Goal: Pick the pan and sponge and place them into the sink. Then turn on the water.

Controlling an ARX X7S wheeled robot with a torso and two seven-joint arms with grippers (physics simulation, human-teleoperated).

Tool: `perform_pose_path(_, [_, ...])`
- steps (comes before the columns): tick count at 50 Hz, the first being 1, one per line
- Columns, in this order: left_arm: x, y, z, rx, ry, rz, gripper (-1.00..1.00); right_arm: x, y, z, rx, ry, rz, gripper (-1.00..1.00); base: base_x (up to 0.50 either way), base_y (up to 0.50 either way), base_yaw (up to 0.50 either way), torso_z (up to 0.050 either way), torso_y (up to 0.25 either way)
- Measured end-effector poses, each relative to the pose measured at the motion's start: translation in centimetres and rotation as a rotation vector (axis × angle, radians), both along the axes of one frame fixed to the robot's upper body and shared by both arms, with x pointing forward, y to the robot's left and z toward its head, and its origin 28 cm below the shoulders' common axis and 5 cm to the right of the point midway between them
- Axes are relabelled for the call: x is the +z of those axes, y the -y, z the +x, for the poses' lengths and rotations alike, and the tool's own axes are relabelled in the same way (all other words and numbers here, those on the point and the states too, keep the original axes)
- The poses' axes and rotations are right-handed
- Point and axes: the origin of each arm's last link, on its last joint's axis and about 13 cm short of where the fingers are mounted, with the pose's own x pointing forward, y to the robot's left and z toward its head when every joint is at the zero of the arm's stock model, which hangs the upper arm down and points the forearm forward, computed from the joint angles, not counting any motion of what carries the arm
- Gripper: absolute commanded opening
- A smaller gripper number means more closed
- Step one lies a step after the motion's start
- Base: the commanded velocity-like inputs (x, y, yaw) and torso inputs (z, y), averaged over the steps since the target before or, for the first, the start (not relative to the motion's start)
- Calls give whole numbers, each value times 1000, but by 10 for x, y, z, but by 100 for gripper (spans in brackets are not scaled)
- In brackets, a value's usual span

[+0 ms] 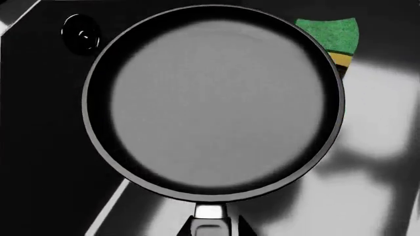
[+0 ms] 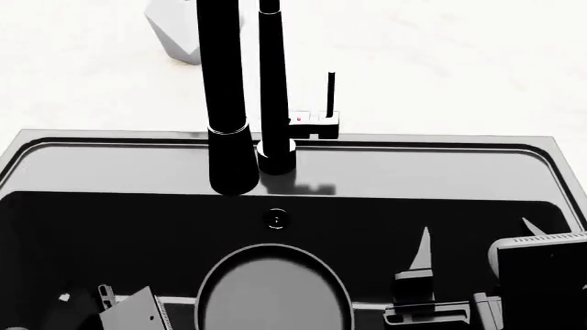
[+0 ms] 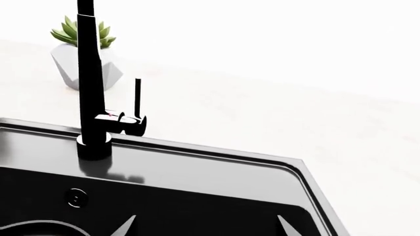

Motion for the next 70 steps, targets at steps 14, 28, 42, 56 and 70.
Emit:
perform_pose_path(14, [-27,-1,8,-17,-71,26,-100,-2,1,-1,-3,-6,-1,100,0,0,0,0,1])
perform_pose_path(28, [-47,1,11,-30,-114,48,-100,-3,1,-2,-6,-13,-3,100,0,0,0,1,1])
perform_pose_path(42, [-60,-1,11,-39,-147,71,-100,-5,2,-2,-7,-20,-1,100,0,0,0,1,1])
perform_pose_path(56, [-62,1,14,-35,-144,86,100,-6,1,0,-4,-26,1,100,1,0,-1,0,0])
perform_pose_path(70, [-60,7,15,-54,-139,58,100,-6,1,0,-1,-29,1,100,0,0,0,0,0])
